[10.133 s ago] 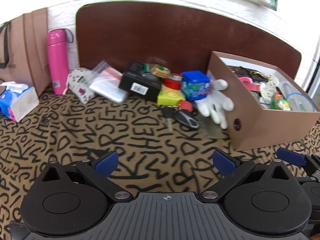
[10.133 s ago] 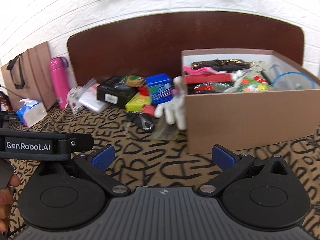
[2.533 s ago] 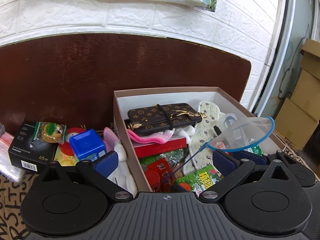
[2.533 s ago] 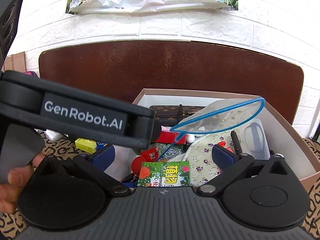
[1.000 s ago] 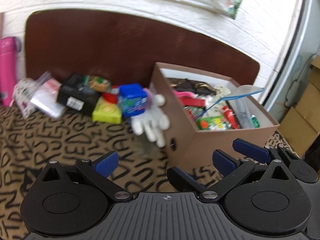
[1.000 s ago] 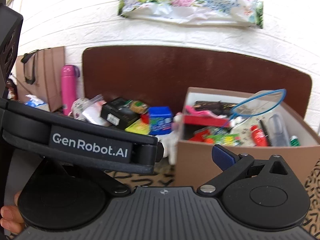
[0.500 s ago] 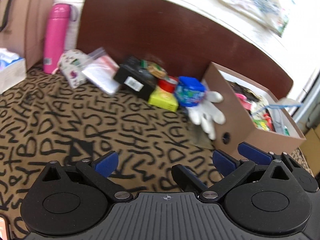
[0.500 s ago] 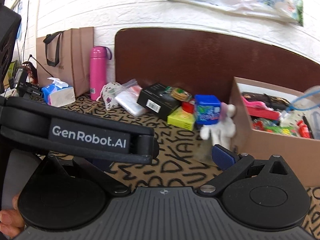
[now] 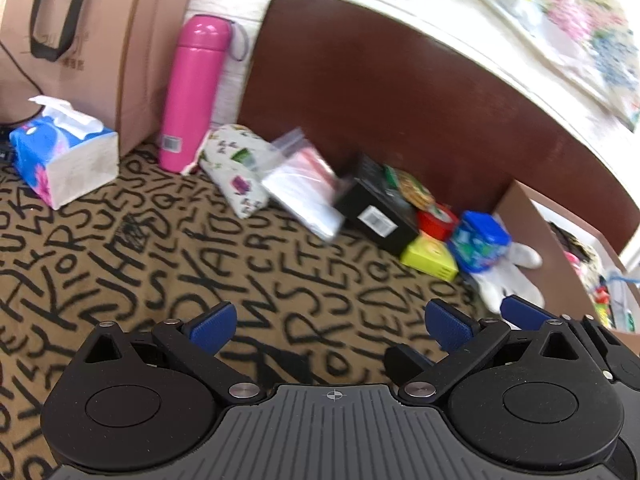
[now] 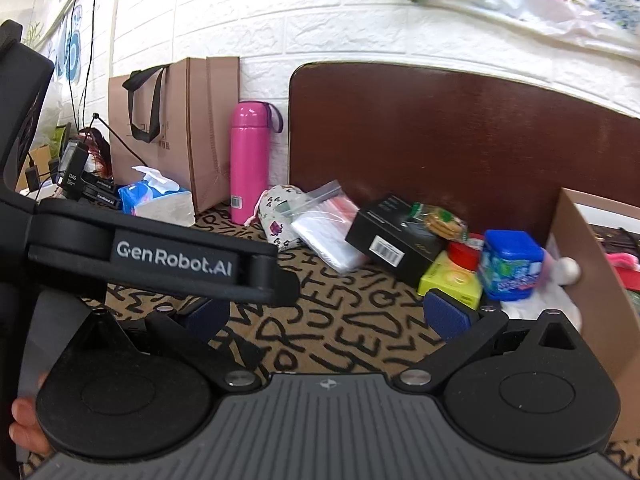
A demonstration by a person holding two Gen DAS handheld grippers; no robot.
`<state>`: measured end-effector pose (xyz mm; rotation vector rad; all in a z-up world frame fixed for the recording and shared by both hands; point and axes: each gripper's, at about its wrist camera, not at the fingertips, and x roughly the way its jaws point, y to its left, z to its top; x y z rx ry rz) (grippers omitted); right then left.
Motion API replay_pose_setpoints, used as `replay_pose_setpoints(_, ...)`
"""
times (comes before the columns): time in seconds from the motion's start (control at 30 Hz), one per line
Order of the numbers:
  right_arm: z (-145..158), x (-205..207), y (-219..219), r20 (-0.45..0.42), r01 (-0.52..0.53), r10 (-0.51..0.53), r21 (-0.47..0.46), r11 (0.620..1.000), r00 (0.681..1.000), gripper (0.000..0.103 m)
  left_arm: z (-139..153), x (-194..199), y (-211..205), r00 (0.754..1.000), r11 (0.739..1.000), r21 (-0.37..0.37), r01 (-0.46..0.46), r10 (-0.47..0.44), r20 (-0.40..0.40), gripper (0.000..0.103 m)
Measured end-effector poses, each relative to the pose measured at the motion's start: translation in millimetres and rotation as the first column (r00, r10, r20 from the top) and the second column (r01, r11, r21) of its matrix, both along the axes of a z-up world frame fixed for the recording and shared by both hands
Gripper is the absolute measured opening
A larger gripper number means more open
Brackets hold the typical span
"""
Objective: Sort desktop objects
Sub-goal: 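Reach both grippers to the clear zip bag beside the white printed pouch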
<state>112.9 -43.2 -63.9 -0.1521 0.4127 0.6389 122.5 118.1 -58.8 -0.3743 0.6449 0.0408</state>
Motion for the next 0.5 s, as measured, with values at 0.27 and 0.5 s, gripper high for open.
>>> replay_pose_setpoints(0.27,-9,31,25,-0.017,-0.003,0.003,-0.015,1.000,1.000,0.101,-4,36,22,1.000,1.000,0.025,0.004,-0.004,-0.003,0.103)
replay_pose_setpoints(0.5,-27,63,42,-0.076,0.001,-0.002,-0.023,1.000,0.997,0.097,-10,72,37,1.000,0.998,0.060,0.016,-0.016,-0.008,0.100)
